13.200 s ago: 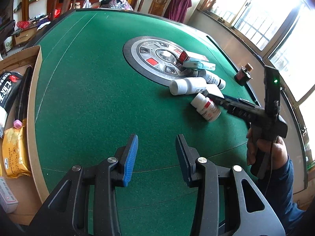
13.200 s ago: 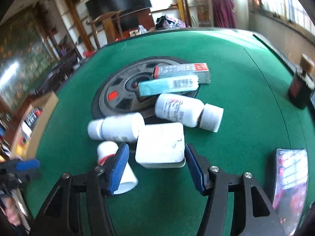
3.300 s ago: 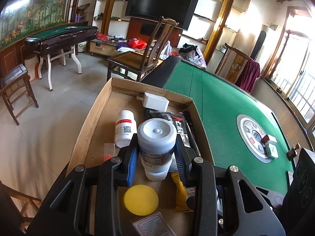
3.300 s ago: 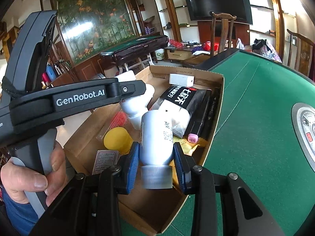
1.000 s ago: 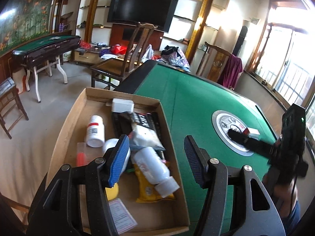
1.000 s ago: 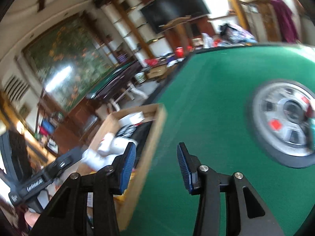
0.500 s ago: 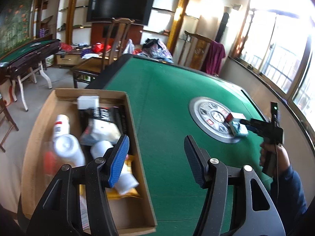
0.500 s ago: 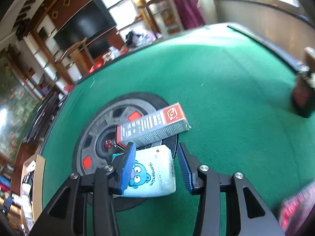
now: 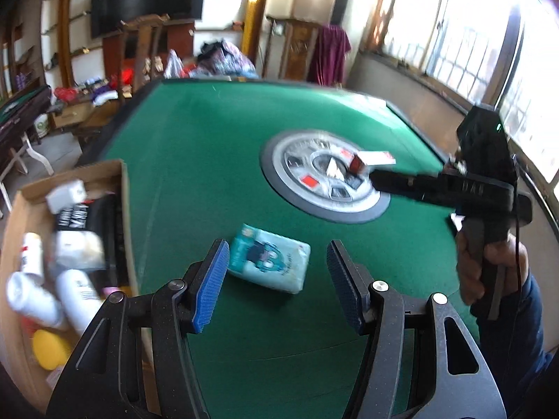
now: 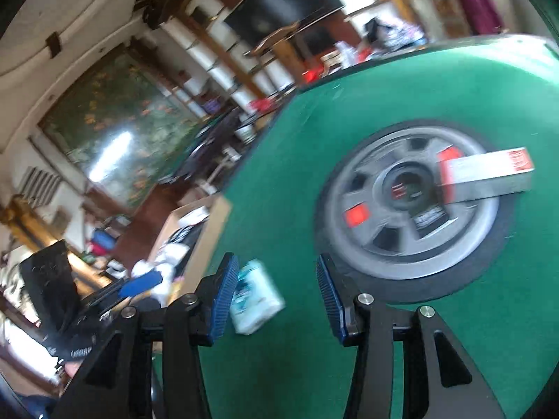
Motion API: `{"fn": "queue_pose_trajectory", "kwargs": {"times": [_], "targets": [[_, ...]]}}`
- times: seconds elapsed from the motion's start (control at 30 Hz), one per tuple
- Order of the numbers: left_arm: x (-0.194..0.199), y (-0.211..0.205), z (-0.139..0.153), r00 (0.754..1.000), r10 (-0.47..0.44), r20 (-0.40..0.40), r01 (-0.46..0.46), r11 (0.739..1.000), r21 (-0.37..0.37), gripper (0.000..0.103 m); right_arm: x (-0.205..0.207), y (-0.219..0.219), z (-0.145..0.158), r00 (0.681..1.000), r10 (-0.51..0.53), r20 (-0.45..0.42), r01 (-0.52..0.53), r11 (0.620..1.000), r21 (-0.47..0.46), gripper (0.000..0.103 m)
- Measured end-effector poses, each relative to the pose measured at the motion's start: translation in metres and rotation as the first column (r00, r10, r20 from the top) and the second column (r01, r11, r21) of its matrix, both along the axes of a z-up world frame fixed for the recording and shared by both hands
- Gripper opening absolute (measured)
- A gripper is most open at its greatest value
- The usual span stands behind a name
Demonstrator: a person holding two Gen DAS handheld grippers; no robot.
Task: Organize objects
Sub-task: 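Move both tools to the cartoon packet and red-white box on the table, then grasp the blue-green cartoon packet with the left gripper while the right grasps the red-white box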
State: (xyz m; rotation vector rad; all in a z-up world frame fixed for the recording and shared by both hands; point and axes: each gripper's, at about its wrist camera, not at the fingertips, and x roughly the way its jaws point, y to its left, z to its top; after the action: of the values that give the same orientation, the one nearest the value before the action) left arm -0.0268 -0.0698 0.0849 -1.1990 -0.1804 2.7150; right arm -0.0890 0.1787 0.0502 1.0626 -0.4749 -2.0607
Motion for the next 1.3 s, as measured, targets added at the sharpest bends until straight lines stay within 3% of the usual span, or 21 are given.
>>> {"fn": "queue_pose_trajectory", "kwargs": {"times": [0.07,0.17,0.27,0.37,0.43,0.6,0.7,0.8,0.87,1.0,1.03,1.1,1.2,1.3], "targets": [[-0.013,-0.001,-0.011,0.995,0.053,0.081,-0.056,0.998,0.038,0.059,-0.002,0.007,0.0,1.0,-0.028,-0.005,0.028,1.0,-0.007,0.047],[-0.031,-0.013,-0.029,0.97,0.132,0.206,-0.17,0.969,0.181,0.059,-0.006,0.006,0.0,1.0,-0.03,0.0,0.03,0.999,-0.016,0.047],[-0.045,-0.016,-0.04,0.938,0.207,0.279,-0.269,0.941,0.207,0.059,-0.008,0.001,0.005,1.0,-0.027,-0.005,0.027,0.999,-0.021,0.047],[-0.057,-0.015,-0.047,0.903,0.301,0.306,-0.359,0.92,0.155,0.059,-0.011,-0.001,0.007,0.999,-0.036,-0.009,0.036,0.999,-0.039,0.047],[-0.061,-0.011,-0.052,0.897,0.307,0.319,-0.371,0.914,0.164,0.059,-0.012,0.001,0.008,0.999,-0.049,-0.013,0.049,0.998,-0.047,0.047],[-0.076,0.009,-0.057,0.88,0.371,0.296,-0.393,0.919,0.015,0.063,-0.016,0.008,0.007,0.995,-0.1,-0.018,0.1,0.994,-0.044,0.047],[-0.093,0.027,-0.063,0.9,0.34,0.272,-0.322,0.941,-0.107,0.067,-0.019,0.018,0.008,0.989,-0.149,-0.013,0.148,0.987,-0.055,0.047],[-0.095,0.051,-0.07,0.951,0.192,0.244,-0.135,0.964,-0.231,0.067,-0.023,0.039,0.008,0.962,-0.269,-0.039,0.268,0.963,-0.013,0.053],[-0.083,0.065,-0.071,0.971,0.089,0.221,-0.024,0.959,-0.283,0.067,-0.026,0.05,0.006,0.94,-0.337,-0.041,0.338,0.941,0.02,0.055],[-0.047,0.074,-0.069,0.967,-0.097,0.235,0.159,0.951,-0.264,0.067,-0.044,0.057,0.003,0.922,-0.381,-0.067,0.386,0.918,0.088,0.056],[-0.037,0.073,-0.067,0.968,-0.112,0.224,0.17,0.95,-0.262,0.067,-0.05,0.057,0.004,0.921,-0.384,-0.071,0.389,0.916,0.097,0.056],[-0.02,0.066,-0.056,0.975,-0.109,0.193,0.152,0.963,-0.222,0.067,-0.072,0.055,0.006,0.919,-0.382,-0.098,0.392,0.911,0.127,0.056],[-0.003,0.05,-0.043,0.982,-0.077,0.172,0.103,0.984,-0.147,0.067,-0.117,0.044,-0.001,0.938,-0.332,-0.095,0.346,0.9,0.266,0.056],[0.001,0.042,-0.043,0.975,-0.038,0.217,0.057,0.995,-0.079,0.067,-0.144,0.038,-0.012,0.951,-0.299,-0.076,0.307,0.899,0.312,0.056]]}}
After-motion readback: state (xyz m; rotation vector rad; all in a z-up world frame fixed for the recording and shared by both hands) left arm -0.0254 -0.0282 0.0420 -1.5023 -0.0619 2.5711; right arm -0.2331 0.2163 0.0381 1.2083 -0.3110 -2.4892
